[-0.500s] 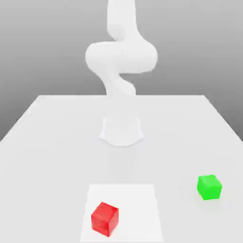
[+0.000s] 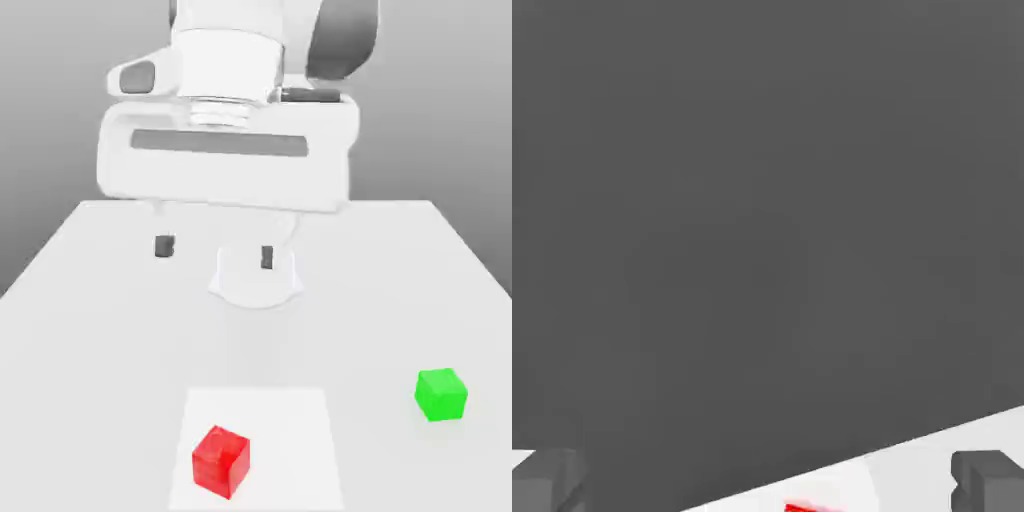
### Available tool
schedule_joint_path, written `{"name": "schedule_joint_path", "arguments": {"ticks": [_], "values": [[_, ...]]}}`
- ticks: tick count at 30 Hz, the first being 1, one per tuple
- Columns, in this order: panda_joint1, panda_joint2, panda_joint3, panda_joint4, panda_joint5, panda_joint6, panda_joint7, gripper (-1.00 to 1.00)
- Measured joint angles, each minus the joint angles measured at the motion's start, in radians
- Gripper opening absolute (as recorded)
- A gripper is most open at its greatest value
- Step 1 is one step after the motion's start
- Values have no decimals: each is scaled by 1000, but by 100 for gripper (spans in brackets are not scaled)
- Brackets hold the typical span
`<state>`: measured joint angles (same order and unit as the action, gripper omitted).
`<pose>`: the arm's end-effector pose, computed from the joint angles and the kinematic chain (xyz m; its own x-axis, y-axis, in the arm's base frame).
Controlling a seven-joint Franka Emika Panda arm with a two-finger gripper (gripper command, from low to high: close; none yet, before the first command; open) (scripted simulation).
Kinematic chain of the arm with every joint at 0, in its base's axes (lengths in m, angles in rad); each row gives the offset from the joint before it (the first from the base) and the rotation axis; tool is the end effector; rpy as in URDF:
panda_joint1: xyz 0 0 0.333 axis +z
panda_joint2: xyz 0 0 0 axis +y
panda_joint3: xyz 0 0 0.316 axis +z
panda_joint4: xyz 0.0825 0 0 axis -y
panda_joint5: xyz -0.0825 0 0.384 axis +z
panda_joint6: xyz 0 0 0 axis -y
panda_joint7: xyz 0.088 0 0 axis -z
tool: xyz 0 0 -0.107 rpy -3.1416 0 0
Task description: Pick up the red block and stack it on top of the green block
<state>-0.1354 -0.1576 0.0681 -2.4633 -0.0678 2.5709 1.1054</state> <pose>0.4840 -0.0314 0.3813 0.4132 -0.8944 0.1710 -0.8731 -0.4425 -0.2047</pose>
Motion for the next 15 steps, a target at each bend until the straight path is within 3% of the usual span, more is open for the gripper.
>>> {"name": "schedule_joint_path", "arguments": {"ticks": [8,13,14,15], "values": [[-20,287,-5,-74,33,124,92,0],[-9,467,-21,-61,22,263,115,0],[-5,498,-26,-56,18,289,118,-100],[-5,498,-26,-56,18,289,118,-100]]}}
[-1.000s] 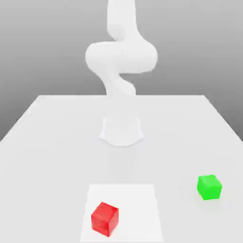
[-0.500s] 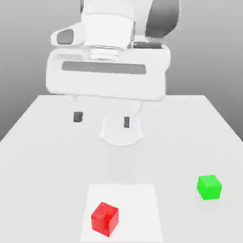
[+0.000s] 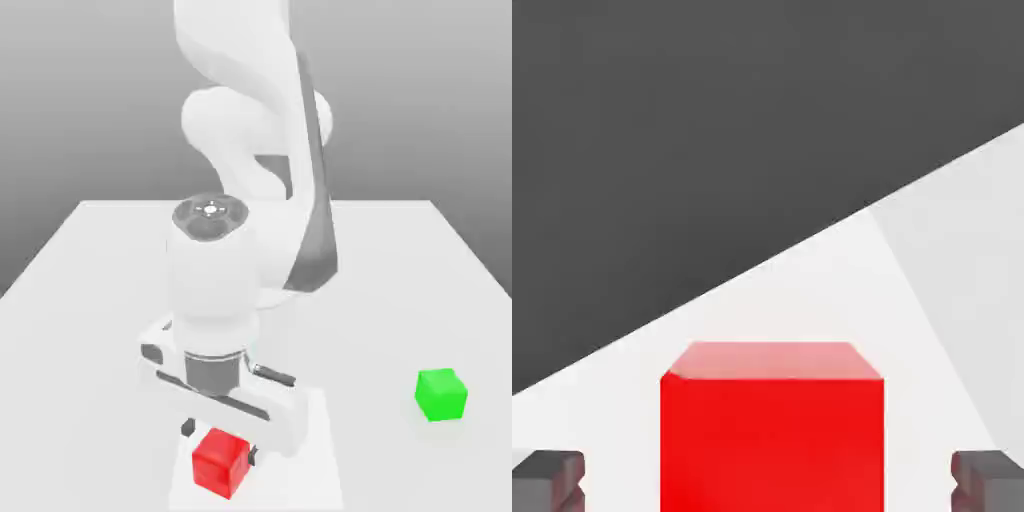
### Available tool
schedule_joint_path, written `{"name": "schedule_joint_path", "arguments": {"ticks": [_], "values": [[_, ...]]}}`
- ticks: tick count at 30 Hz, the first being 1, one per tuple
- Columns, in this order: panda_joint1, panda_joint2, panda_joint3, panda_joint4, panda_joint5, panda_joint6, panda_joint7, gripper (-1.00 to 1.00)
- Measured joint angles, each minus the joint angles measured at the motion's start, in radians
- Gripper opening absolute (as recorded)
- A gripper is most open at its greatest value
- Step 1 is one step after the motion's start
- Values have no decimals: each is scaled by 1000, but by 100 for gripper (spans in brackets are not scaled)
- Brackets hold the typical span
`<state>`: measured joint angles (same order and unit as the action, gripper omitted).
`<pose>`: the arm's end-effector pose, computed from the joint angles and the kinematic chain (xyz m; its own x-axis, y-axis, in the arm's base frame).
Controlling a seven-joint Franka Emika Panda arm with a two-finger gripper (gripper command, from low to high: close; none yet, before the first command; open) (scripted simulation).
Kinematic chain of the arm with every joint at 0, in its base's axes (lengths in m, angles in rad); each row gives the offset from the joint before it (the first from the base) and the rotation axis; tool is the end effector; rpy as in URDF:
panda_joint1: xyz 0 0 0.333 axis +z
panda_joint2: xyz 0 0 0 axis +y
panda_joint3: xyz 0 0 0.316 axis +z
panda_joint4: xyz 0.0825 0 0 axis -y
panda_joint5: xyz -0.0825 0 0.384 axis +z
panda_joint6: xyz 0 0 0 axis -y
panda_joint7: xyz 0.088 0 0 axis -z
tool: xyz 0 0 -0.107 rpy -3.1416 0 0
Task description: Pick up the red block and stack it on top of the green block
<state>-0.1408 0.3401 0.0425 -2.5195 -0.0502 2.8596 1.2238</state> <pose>0.4555 -0.0407 0.1507 0.2902 -0.9570 0.0000 -0.9570 -0.2902 -0.0006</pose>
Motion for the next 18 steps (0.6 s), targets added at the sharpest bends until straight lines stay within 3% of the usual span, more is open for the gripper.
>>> {"name": "schedule_joint_path", "arguments": {"ticks": [6,11,18], "values": [[0,5,0,1,-2,5,2,-100],[-10,-149,17,-23,22,-125,-18,-100],[151,-261,211,-81,34,-179,-262,-100]]}}
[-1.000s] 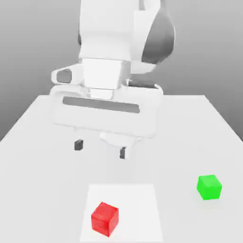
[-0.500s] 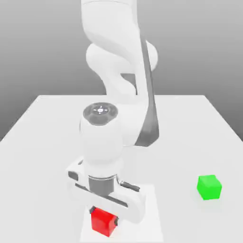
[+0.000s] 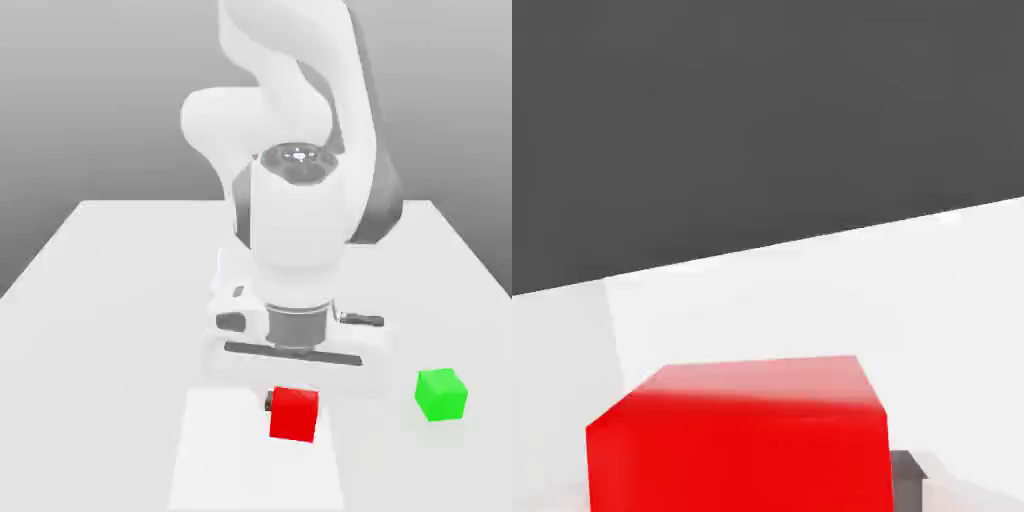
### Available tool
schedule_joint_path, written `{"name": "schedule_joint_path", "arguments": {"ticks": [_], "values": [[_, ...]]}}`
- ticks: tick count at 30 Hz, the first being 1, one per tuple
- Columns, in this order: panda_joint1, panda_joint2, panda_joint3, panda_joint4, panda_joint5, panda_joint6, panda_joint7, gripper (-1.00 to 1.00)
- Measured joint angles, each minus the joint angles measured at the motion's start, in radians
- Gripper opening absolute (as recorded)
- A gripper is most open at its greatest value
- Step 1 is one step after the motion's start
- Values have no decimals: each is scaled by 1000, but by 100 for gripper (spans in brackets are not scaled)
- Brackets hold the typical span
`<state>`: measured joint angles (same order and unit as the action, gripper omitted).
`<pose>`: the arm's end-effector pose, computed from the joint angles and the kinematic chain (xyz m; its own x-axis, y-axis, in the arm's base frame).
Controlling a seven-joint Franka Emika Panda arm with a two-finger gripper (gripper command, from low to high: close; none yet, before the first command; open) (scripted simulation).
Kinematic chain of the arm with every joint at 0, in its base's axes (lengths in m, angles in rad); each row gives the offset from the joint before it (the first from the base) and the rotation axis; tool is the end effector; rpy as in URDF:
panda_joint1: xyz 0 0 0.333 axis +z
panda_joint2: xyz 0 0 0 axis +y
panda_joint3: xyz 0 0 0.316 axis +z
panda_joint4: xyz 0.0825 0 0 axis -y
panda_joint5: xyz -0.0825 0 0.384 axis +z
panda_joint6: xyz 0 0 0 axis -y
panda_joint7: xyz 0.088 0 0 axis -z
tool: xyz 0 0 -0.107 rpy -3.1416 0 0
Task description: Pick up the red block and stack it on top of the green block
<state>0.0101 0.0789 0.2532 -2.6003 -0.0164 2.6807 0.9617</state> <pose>0.4249 0.1169 0.2289 0.7747 -0.6323 -0.0077 -0.6323 -0.7747 -0.0106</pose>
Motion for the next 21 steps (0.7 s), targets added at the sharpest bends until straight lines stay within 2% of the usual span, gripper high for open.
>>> {"name": "schedule_joint_path", "arguments": {"ticks": [7,9,13,14,21], "values": [[268,-95,131,-60,38,-34,-296,-100],[358,-68,128,-66,8,-4,-307,-100],[348,60,47,-61,-109,112,-233,-100],[357,89,31,-60,-135,138,-215,100],[358,93,28,-60,-138,141,-213,100]]}}
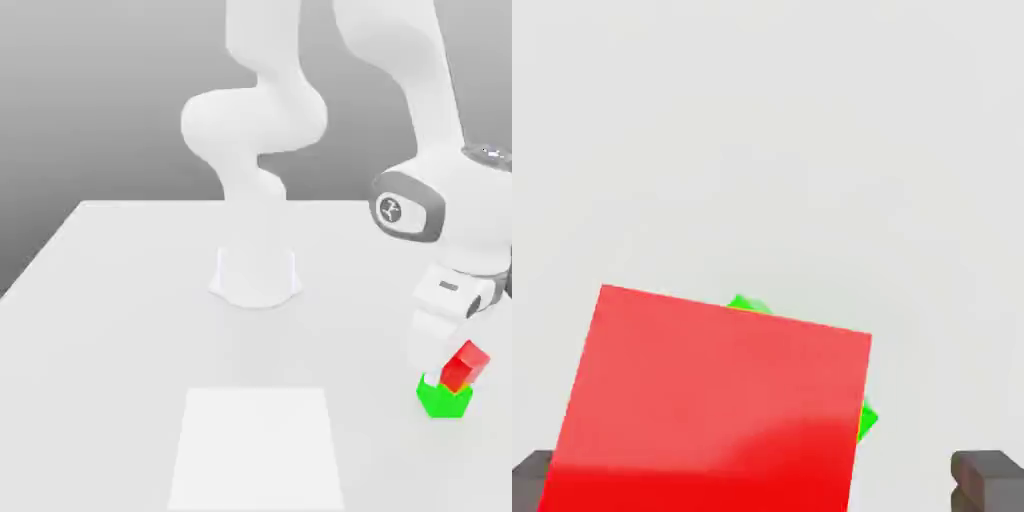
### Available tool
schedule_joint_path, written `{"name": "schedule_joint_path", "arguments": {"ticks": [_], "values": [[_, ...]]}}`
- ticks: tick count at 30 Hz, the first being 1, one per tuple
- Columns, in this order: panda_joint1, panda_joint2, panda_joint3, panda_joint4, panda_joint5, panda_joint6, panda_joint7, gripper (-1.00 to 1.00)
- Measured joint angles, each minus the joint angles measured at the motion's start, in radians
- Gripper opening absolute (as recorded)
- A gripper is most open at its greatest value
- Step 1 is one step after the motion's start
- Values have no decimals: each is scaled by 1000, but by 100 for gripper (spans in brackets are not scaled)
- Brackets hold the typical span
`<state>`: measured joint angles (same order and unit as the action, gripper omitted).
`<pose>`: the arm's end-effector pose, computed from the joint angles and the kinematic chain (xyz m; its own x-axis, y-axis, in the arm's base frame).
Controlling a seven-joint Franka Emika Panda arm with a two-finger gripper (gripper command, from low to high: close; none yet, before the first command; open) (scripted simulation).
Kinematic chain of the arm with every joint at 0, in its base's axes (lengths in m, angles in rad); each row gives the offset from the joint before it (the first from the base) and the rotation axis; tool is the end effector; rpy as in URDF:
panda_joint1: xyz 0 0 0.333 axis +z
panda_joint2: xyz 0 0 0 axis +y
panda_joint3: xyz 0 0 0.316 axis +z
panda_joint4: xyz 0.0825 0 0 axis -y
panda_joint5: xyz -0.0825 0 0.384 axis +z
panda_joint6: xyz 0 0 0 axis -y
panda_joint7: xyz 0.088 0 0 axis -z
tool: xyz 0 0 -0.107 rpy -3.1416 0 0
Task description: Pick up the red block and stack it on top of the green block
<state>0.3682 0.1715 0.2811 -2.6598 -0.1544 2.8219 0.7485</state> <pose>0.3254 0.2634 0.1851 0.9991 0.0435 0.0012 0.0435 -0.9991 0.0004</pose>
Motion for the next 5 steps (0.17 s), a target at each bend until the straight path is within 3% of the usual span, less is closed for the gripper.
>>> {"name": "schedule_joint_path", "arguments": {"ticks": [5], "values": [[2,-153,28,-8,136,-136,-98,100]]}}
